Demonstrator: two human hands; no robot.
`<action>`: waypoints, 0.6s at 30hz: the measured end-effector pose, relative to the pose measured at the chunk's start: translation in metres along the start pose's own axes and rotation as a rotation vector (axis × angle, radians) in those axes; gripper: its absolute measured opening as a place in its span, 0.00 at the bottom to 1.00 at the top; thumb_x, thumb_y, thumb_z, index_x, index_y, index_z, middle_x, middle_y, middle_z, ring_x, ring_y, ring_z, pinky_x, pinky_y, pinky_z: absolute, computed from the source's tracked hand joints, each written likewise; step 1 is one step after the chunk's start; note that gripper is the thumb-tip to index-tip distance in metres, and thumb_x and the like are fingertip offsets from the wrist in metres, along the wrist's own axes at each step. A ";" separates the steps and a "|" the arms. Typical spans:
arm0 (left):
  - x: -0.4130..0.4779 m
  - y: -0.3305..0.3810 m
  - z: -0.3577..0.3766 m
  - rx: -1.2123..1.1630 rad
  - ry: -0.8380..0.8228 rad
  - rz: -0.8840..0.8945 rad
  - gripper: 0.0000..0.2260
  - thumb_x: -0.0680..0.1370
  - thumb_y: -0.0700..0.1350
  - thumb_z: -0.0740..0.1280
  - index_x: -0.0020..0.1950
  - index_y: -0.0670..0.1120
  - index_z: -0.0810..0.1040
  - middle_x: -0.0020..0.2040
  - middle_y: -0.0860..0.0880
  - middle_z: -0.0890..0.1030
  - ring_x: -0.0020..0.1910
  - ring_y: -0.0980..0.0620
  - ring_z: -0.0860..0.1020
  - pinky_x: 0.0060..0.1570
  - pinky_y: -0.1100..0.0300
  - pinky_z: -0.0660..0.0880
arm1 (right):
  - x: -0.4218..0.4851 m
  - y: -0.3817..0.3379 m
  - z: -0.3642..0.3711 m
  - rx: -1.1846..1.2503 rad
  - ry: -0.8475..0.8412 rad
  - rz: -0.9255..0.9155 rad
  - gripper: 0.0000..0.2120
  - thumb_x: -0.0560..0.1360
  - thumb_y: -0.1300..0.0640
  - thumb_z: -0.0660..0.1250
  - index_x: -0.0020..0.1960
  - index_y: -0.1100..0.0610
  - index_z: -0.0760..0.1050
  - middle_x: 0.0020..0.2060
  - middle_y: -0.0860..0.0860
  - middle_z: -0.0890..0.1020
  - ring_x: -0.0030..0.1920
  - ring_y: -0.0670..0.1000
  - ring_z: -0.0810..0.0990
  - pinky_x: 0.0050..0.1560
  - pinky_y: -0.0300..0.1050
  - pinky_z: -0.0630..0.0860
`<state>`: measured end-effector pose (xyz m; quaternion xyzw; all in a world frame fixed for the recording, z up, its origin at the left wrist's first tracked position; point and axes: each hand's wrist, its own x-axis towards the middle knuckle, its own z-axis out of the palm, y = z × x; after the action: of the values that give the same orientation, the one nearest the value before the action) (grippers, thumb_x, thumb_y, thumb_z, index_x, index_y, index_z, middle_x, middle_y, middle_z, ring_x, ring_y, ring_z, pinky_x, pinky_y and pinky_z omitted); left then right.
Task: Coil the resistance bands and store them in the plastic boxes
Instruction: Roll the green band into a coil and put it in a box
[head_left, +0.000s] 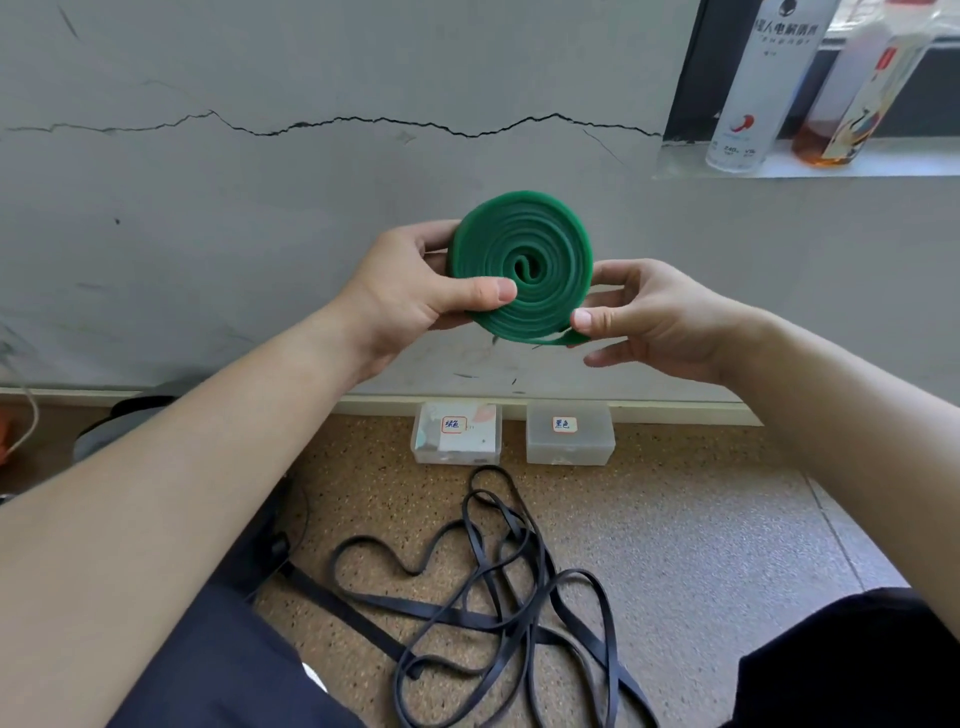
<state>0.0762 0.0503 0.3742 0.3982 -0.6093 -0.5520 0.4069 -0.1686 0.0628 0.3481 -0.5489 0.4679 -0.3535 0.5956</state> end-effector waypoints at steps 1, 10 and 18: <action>0.000 -0.001 0.001 0.043 -0.011 0.023 0.21 0.70 0.31 0.75 0.61 0.42 0.80 0.50 0.44 0.86 0.47 0.49 0.86 0.44 0.59 0.81 | 0.001 0.002 0.000 0.019 -0.009 0.008 0.36 0.60 0.58 0.81 0.66 0.61 0.76 0.58 0.63 0.84 0.54 0.56 0.84 0.45 0.44 0.83; -0.001 -0.006 0.005 0.497 -0.103 0.211 0.24 0.65 0.34 0.81 0.58 0.49 0.80 0.49 0.49 0.86 0.48 0.53 0.85 0.53 0.54 0.82 | 0.005 0.016 0.001 0.105 -0.058 0.079 0.26 0.68 0.79 0.69 0.64 0.66 0.76 0.57 0.64 0.83 0.61 0.62 0.82 0.62 0.52 0.79; -0.006 -0.011 0.006 0.627 -0.161 0.248 0.27 0.65 0.38 0.82 0.61 0.50 0.81 0.51 0.52 0.86 0.51 0.56 0.84 0.58 0.53 0.79 | -0.003 0.020 -0.011 0.326 -0.277 0.131 0.49 0.58 0.68 0.80 0.76 0.63 0.65 0.65 0.69 0.76 0.66 0.65 0.77 0.64 0.57 0.77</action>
<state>0.0731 0.0575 0.3621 0.3820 -0.8230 -0.3139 0.2795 -0.1818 0.0647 0.3289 -0.4571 0.3529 -0.3065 0.7567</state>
